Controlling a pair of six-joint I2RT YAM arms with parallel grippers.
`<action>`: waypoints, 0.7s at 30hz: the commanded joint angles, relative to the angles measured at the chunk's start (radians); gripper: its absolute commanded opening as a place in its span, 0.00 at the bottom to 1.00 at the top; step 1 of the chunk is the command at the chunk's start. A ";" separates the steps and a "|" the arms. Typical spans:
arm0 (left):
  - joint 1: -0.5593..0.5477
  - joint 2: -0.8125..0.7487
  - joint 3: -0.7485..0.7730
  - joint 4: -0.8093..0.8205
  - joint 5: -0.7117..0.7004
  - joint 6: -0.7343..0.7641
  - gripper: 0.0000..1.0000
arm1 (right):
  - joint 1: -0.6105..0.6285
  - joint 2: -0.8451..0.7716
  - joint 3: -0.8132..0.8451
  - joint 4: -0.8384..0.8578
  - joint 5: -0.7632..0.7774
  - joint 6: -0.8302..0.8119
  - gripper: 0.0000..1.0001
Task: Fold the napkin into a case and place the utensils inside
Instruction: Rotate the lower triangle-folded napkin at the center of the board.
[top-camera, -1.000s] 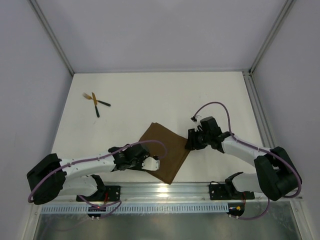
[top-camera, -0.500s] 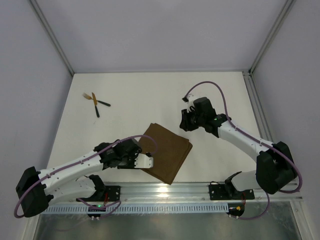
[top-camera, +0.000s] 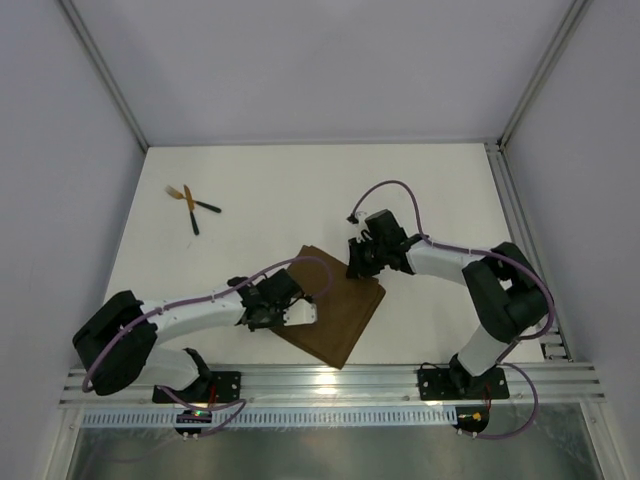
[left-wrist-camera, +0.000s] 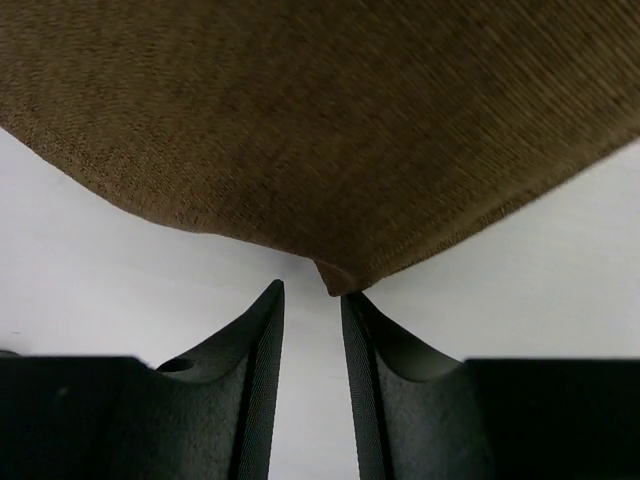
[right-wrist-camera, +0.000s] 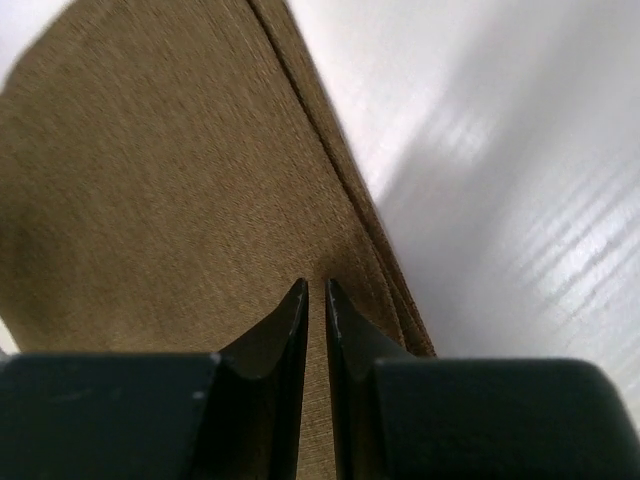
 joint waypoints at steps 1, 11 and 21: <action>0.066 0.081 0.016 0.187 0.032 -0.059 0.31 | -0.023 -0.043 -0.081 0.083 0.031 0.053 0.15; 0.225 0.372 0.249 0.387 -0.042 -0.119 0.27 | -0.022 -0.244 -0.280 0.146 0.051 0.168 0.19; 0.321 0.372 0.432 0.284 0.038 -0.152 0.36 | -0.023 -0.571 -0.291 -0.131 0.142 0.163 0.43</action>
